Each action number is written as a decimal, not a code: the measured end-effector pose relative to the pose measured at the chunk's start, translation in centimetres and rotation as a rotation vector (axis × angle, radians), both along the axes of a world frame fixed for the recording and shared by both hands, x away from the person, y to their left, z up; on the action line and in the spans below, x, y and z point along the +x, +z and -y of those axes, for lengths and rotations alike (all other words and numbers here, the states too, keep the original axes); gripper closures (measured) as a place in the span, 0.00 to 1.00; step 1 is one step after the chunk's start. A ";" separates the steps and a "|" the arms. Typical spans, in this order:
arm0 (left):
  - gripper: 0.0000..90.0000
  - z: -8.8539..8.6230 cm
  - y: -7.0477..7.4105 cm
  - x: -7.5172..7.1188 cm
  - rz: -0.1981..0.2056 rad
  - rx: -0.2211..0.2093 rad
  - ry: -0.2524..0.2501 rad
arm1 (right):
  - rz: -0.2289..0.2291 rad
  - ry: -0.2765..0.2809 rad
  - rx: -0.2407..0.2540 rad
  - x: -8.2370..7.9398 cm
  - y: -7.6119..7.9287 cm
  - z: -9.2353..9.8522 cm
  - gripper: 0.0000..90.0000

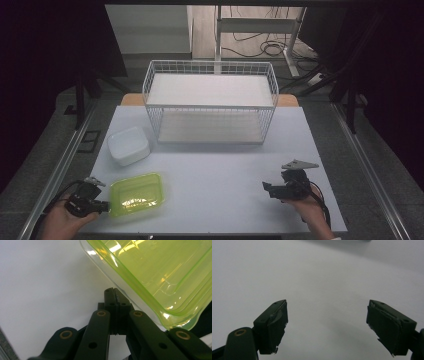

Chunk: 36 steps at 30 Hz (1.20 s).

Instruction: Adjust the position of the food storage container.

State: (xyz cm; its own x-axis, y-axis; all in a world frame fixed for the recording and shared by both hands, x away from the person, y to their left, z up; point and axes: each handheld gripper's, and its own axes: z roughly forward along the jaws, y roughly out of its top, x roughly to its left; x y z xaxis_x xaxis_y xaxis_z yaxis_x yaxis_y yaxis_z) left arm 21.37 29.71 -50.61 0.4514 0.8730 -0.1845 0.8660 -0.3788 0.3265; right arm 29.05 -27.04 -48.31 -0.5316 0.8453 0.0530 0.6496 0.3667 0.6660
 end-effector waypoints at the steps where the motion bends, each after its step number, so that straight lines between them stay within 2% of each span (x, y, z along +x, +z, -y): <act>1: 1.00 0.8 0.1 0.5 0.002 -0.003 -0.013 | 0.002 -0.002 0.001 0.0 0.0 0.1 0.20; 2: 1.00 0.8 0.1 0.5 0.002 -0.003 -0.013 | 0.004 -0.002 0.001 0.0 0.0 0.1 0.20; 4: 1.00 1.9 0.1 1.6 0.004 -0.007 -0.031 | 0.006 0.000 0.001 -0.1 0.1 0.1 0.20; 5: 1.00 1.9 0.1 1.6 0.004 -0.007 -0.031 | 0.006 0.000 0.001 -0.1 0.1 0.1 0.20; 6: 1.00 2.7 0.0 2.4 0.004 -0.011 -0.042 | 0.006 0.003 0.002 -0.1 0.1 0.0 0.20; 8: 1.00 3.2 0.0 2.7 0.003 -0.014 -0.049 | 0.006 0.004 0.002 -0.1 0.2 0.0 0.20; 11: 1.00 5.1 0.0 4.1 0.004 -0.025 -0.097 | 0.009 0.007 0.003 -0.2 0.2 0.0 0.20; 12: 1.00 5.1 0.0 4.1 0.004 -0.025 -0.097 | 0.008 0.008 0.004 -0.1 0.2 0.1 0.20; 13: 1.00 6.3 0.0 4.7 0.005 -0.033 -0.119 | 0.005 0.006 0.005 -0.1 0.2 0.1 0.20; 17: 1.00 7.8 0.0 5.8 0.001 -0.037 -0.141 | 0.006 0.005 0.005 -0.1 0.2 0.2 0.20; 18: 1.00 8.7 -0.1 6.4 0.002 -0.038 -0.151 | 0.011 0.006 0.005 -0.2 0.3 0.2 0.20; 22: 1.00 10.0 0.0 7.4 0.022 -0.039 -0.163 | 0.014 0.008 0.007 -0.3 0.4 0.2 0.20; 29: 1.00 11.8 0.1 9.0 0.034 -0.051 -0.185 | 0.006 0.005 0.004 -0.3 0.2 0.3 0.20; 36: 1.00 14.0 0.3 10.0 0.049 -0.063 -0.213 | 0.003 0.008 0.007 -0.3 0.2 0.2 0.20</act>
State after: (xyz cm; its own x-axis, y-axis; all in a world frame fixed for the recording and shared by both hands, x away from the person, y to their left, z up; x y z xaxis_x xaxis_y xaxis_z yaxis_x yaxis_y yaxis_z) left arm 31.38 15.73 -50.28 0.6339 0.7448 -0.2086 0.7512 -0.5286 0.3953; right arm 28.79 -27.21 -48.14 -0.5381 0.8409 0.0571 0.6447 0.3669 0.6707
